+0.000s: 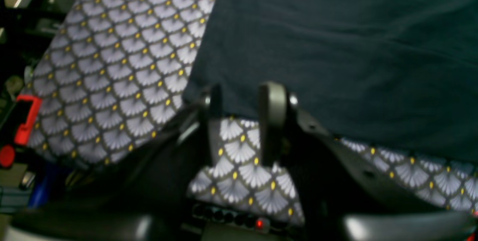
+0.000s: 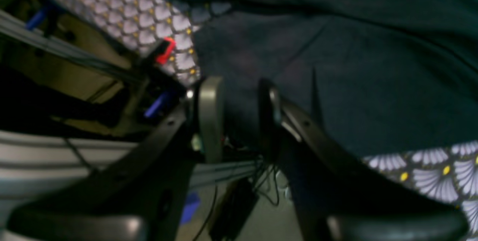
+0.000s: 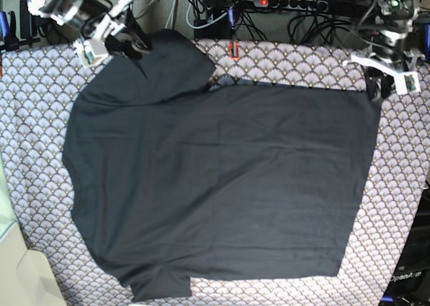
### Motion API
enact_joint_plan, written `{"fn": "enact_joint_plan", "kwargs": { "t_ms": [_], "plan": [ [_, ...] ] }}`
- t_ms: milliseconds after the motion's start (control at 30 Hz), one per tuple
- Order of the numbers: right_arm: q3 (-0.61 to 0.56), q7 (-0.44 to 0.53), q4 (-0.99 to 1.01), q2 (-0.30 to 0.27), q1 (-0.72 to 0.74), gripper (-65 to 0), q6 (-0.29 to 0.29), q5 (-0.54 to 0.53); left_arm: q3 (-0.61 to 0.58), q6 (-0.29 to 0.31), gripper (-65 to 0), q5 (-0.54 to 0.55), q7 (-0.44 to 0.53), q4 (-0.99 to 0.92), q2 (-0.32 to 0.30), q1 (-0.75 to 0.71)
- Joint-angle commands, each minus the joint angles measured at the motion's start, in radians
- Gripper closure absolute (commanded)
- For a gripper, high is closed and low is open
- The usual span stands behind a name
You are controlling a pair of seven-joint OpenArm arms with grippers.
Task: Fold the T-shirt properly
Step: 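Move both grippers down to the shirt's shoulder corners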
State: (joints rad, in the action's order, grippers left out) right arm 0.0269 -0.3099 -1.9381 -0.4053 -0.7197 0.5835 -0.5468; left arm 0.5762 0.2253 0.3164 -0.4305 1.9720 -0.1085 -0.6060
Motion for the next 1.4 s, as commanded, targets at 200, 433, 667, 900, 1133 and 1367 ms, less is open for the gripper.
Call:
{"fn": "enact_joint_plan", "kwargs": {
  "t_ms": [200,433,667,900,1133,1367],
  "plan": [
    [0.012,0.018,-0.016,0.024,0.015,-18.5,0.016,-0.015,0.006,0.001,-17.6,0.002,-0.008,-0.02,-0.012,0.013],
    [0.014,0.016,-0.01,0.024,0.013,-27.6,0.016,-0.014,0.006,0.001,-17.6,0.002,-0.024,-0.076,-0.015,0.034],
    [0.074,0.016,0.064,0.036,0.016,-33.5,0.016,-0.014,0.006,0.001,-23.4,0.002,-0.024,-0.087,-0.029,0.034],
    [0.118,0.022,0.185,0.053,0.055,-33.6,0.017,-0.014,0.006,0.001,-41.9,0.002,-0.015,-0.118,-0.053,0.036],
    [0.12,0.025,0.302,0.092,0.093,-33.5,0.017,-0.014,0.006,0.001,-41.9,0.002,-0.015,-0.118,-0.053,0.036],
    [0.121,0.027,0.316,0.098,0.085,-33.3,0.017,-0.014,0.006,0.001,-41.9,0.002,-0.015,-0.11,-0.053,0.034]
  ]
}}
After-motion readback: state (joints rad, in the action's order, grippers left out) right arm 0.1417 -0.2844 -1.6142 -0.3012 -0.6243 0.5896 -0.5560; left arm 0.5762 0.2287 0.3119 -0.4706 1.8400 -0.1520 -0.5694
